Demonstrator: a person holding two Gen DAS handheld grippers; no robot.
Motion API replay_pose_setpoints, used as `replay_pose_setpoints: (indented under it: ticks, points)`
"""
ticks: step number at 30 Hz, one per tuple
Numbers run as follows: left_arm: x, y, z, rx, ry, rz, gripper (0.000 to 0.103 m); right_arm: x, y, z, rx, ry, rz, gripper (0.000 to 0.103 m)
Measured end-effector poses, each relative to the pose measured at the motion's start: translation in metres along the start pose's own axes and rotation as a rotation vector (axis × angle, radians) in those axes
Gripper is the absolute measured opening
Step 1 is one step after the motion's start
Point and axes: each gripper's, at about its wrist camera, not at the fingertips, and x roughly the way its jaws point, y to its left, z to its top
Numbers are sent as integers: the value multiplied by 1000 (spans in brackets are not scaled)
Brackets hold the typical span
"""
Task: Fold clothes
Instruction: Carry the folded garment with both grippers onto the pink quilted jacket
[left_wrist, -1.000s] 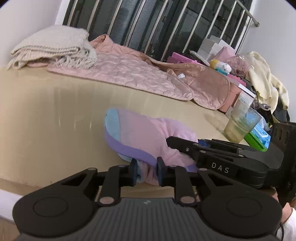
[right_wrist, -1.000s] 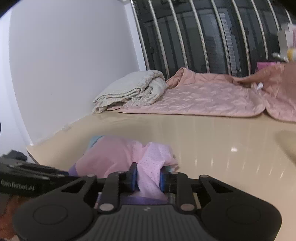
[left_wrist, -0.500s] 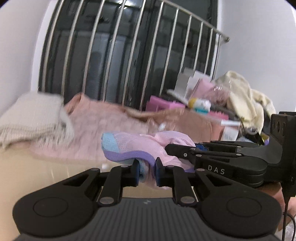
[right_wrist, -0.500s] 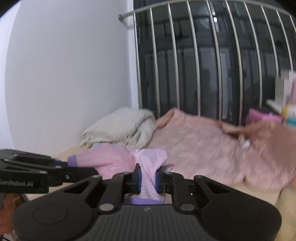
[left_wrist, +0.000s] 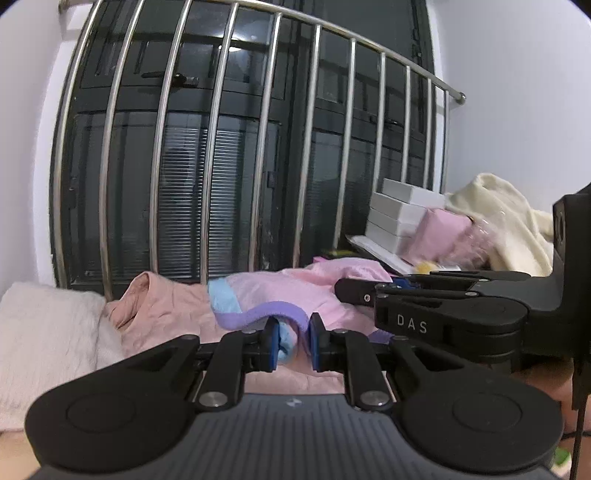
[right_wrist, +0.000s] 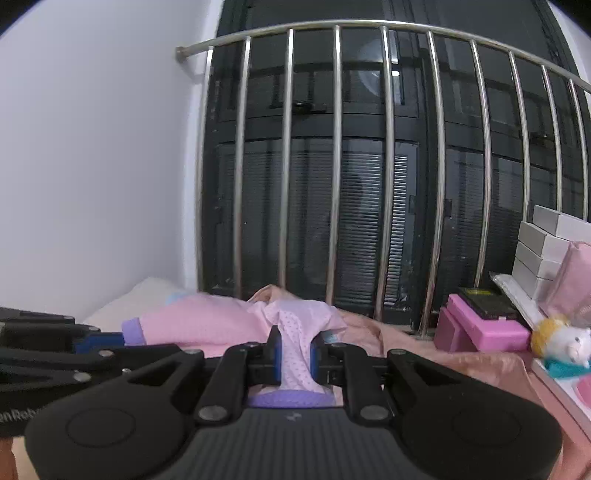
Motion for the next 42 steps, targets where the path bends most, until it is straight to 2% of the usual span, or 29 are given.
replay_pose_setpoints:
  ticks: [3,7,8,9,10,11,13,15,18,20,22,24,25,27,29,31,34,35,38,39,40,42]
  points:
    - [41,16,5,-4,6,7,15,37,-8,9,1,-4,-25,13]
    - [110,45,-13,-57,70,13,17,111,-30,-6,40,57,-5,13]
    - [130,53,-26,-78,115,25,25,130,-34,-14,53,83,-8,13]
    - [152,61,-41,-103,181,50,38,150,-37,-26,49,113,-19,14]
    - [171,68,-57,-125,248,66,40,170,-40,-43,46,180,-40,17]
    - [186,75,-73,-146,316,69,40,191,-42,-61,45,260,-64,25]
    - [198,89,-98,-206,412,41,40,222,-49,-95,50,413,-106,24]
    - [189,103,-99,-262,405,14,41,214,-57,-105,86,394,-114,24]
    - [175,123,-82,-344,322,64,48,196,-70,-91,163,309,-149,25]
    - [179,129,-73,-378,272,76,49,190,-74,-80,208,270,-160,25]
    - [195,127,-74,-389,277,84,49,192,-75,-84,239,291,-121,25]
    - [212,122,-85,-383,325,99,48,197,-73,-97,267,351,-80,25]
    - [220,120,-91,-380,357,107,46,201,-72,-106,274,398,-76,24]
    - [234,115,-104,-378,421,113,19,204,-72,-123,266,457,-95,24]
    - [231,110,-111,-381,428,111,17,199,-76,-131,267,436,-106,24]
    - [224,105,-112,-367,425,112,13,199,-82,-133,270,428,-146,24]
    - [217,98,-113,-352,440,113,12,200,-91,-133,291,422,-208,24]
    - [214,95,-113,-336,441,114,14,198,-92,-131,305,414,-215,25]
    - [208,96,-114,-308,433,141,33,186,-88,-128,308,380,-186,27]
    - [201,97,-112,-310,436,141,41,188,-86,-128,296,414,-190,27]
    - [195,98,-111,-312,439,141,44,190,-85,-129,281,460,-199,27]
    - [177,99,-107,-308,440,140,46,177,-83,-126,298,454,-205,27]
